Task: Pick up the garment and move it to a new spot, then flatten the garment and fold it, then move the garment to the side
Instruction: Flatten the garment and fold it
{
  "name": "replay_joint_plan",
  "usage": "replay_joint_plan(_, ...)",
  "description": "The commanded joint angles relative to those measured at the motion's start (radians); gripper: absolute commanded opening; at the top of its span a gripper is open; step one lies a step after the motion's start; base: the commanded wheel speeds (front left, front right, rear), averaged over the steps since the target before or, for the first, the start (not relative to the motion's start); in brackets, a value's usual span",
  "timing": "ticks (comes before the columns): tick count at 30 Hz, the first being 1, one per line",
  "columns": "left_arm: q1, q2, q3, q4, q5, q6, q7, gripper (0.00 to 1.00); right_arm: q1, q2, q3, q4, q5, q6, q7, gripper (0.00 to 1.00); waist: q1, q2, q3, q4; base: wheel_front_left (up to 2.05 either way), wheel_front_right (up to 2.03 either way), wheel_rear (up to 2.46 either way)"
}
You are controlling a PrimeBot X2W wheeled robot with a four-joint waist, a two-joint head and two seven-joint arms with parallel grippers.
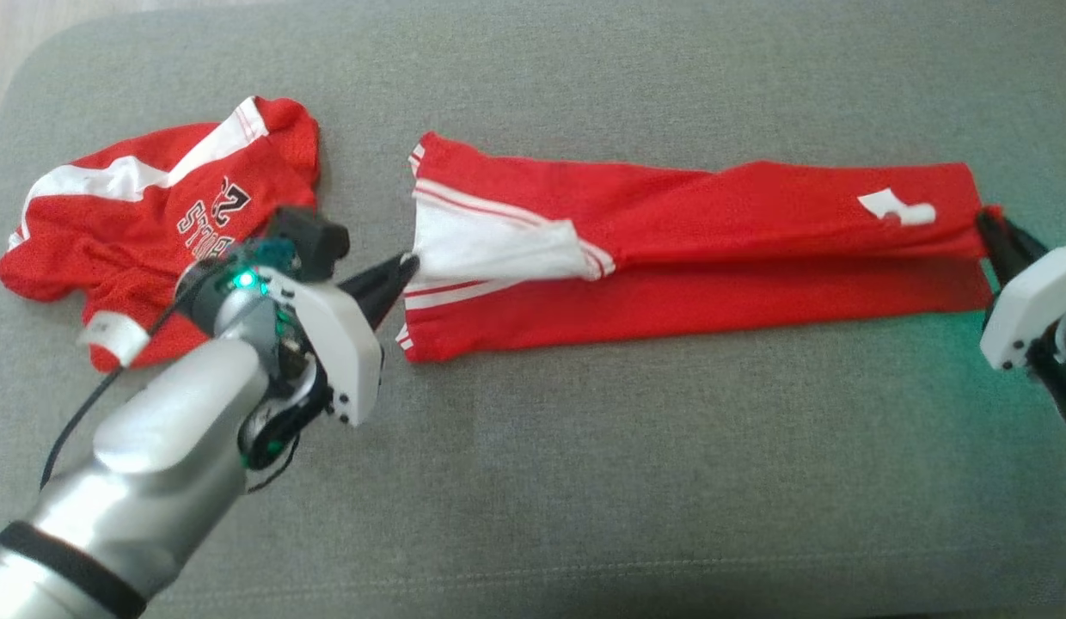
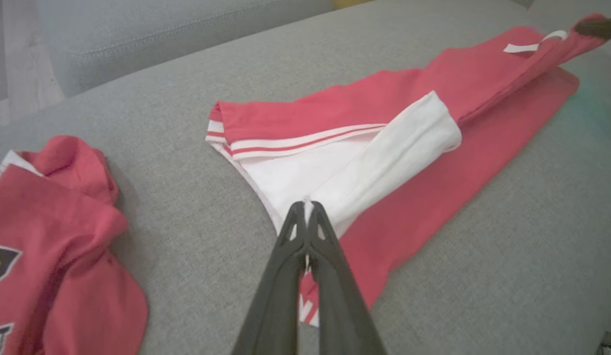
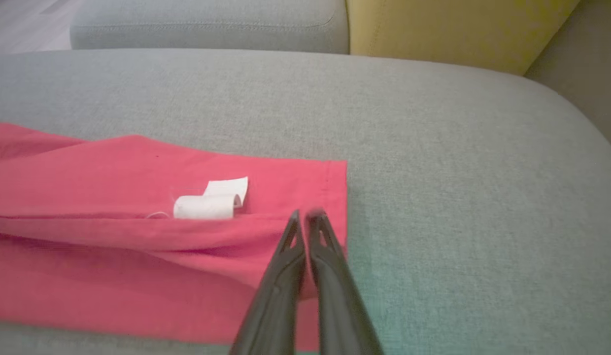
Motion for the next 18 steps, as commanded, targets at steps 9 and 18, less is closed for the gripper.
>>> replay_joint_plan(9, 0.014, 0.08, 0.007, -0.136, -0.023, 0.038, 0.071, 0.0, 0.038, -0.102, 0.09, -0.076, 0.053, 0.003, 0.069, 0.0, 0.0001, -0.0001, 0.006, -0.006, 0.0, 0.0, 0.0)
replay_joint_plan(18, 0.025, 0.096, -0.017, -0.165, 0.006, 0.069, 0.086, 1.0, 0.043, -0.117, 0.103, -0.084, 0.092, 0.003, 0.09, 1.0, 0.0001, -0.0001, 0.003, -0.016, 0.0, 0.0, 0.0)
